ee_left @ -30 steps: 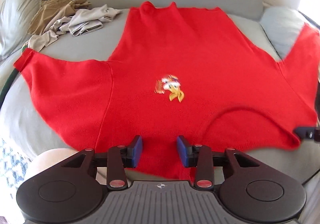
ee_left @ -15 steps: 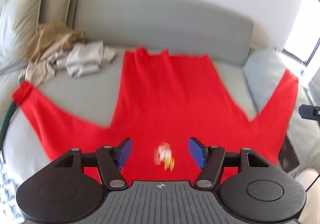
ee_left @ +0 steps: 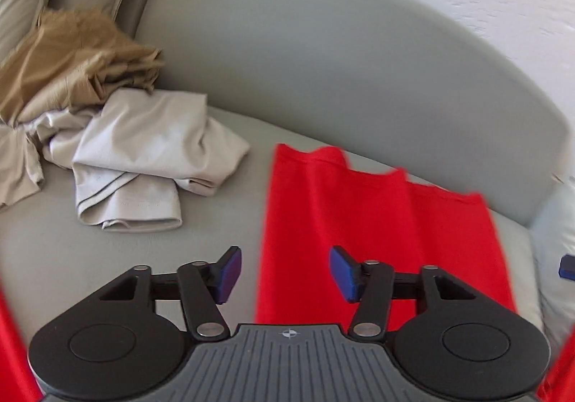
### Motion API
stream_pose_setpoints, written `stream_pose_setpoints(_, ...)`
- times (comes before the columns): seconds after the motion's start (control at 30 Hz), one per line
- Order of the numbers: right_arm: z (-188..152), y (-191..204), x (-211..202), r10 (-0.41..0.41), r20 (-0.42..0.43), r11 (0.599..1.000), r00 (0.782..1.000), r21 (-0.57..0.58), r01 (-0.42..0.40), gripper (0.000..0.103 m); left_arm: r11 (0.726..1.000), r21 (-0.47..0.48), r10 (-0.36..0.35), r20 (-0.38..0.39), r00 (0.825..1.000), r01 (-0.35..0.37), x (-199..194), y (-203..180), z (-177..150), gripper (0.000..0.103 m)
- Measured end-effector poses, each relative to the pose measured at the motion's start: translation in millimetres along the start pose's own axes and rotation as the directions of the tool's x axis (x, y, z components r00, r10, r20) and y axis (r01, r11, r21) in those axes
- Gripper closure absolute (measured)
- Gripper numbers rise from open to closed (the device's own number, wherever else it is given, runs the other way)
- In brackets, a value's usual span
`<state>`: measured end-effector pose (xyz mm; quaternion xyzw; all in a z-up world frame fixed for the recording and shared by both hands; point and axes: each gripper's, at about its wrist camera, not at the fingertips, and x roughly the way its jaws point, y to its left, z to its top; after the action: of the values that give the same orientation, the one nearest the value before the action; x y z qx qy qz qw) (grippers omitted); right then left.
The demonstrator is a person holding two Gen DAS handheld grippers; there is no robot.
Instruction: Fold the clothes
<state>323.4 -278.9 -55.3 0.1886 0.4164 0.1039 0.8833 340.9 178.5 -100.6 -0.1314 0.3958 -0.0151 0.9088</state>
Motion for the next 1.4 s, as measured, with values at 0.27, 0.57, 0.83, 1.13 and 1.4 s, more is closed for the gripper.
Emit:
stream_pose_setpoints(0.27, 31.5, -86.8, 119.0, 0.066, 0.033, 0.920, 0.997, 0.385, -0.073, 0.048, 0.980, -0.164, -0.107, 0.039, 0.994, 0.112, 85.0, 23.9, 33.3, 0.055)
stream_pose_setpoints(0.57, 60.3, -76.9, 165.3, 0.131, 0.040, 0.965, 0.991, 0.225, -0.137, 0.064, 0.992, -0.021, -0.123, 0.015, 0.992, 0.123, 115.5, 2.3, 63.6, 0.097)
stream_pose_setpoints(0.83, 55.9, -35.0, 140.1, -0.153, 0.267, 0.987, 0.952, 0.000, 0.159, 0.100, 0.997, 0.059, 0.032, 0.143, 0.989, -0.041, 101.3, 3.0, 62.7, 0.098)
stream_pose_setpoints(1.13, 45.5, -35.0, 151.7, -0.297, 0.159, 0.955, 0.942, 0.025, 0.297, 0.072, 0.974, 0.085, 0.199, 0.128, 0.972, -0.211, 93.2, -12.2, 58.7, 0.064)
stream_pose_setpoints(1.4, 13.6, -25.2, 42.0, -0.058, 0.130, 0.997, 0.990, 0.062, 0.050, 0.063, 0.997, 0.034, -0.061, -0.074, 0.995, 0.063, 8.2, -12.5, 21.1, 0.065)
